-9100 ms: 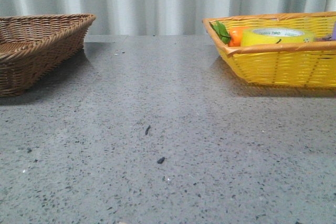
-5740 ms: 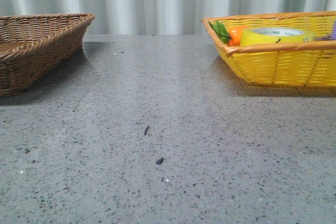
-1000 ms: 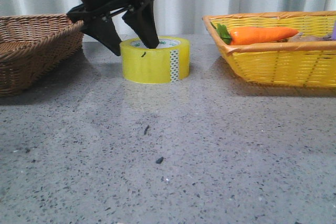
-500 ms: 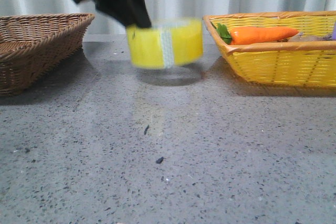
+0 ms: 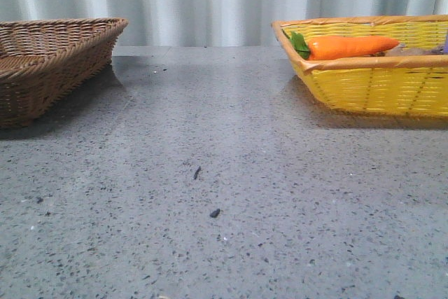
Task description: Transfer tape with both arms
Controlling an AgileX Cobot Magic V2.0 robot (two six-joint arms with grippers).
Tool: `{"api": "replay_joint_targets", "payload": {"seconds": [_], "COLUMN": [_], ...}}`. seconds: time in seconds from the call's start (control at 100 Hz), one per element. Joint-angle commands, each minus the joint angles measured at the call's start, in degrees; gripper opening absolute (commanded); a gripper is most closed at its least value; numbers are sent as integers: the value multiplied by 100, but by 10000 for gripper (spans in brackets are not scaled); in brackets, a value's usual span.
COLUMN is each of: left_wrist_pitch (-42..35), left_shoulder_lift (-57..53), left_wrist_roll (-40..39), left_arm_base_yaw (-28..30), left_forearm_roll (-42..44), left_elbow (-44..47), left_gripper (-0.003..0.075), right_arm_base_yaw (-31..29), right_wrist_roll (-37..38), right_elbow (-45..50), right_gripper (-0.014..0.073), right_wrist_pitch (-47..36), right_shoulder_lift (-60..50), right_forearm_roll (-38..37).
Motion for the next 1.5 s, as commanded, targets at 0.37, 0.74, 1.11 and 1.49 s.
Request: {"api": "replay_joint_targets", "payload": {"seconds": [0.37,0.74,1.11,1.49], "left_wrist_pitch": [-339,-847,-3224,-2971], "left_shoulder_lift": [24,-381,-2987,-5073], "left_wrist_roll": [-224,-373,617,617], "left_arm_base_yaw": [1055,1055,44,-535], "left_forearm_roll": [24,-468,-1202,-1387], "left_elbow": [1619,1821,3249,6006], "left_gripper": [102,459,297,193], "right_arm_base_yaw": [-18,-18,-18,-18], "right_wrist_roll": [-2,-2,-2,-2], "right_elbow": [-113,-113,1079,2782], "right_gripper": [-41,-41,-41,-41], "right_wrist_pitch": [-494,-471,-1788,-3789], "right_shoulder_lift": [185,185,-839,-2280], "right_forearm_roll": [-275,-275,-815,-1413]}}
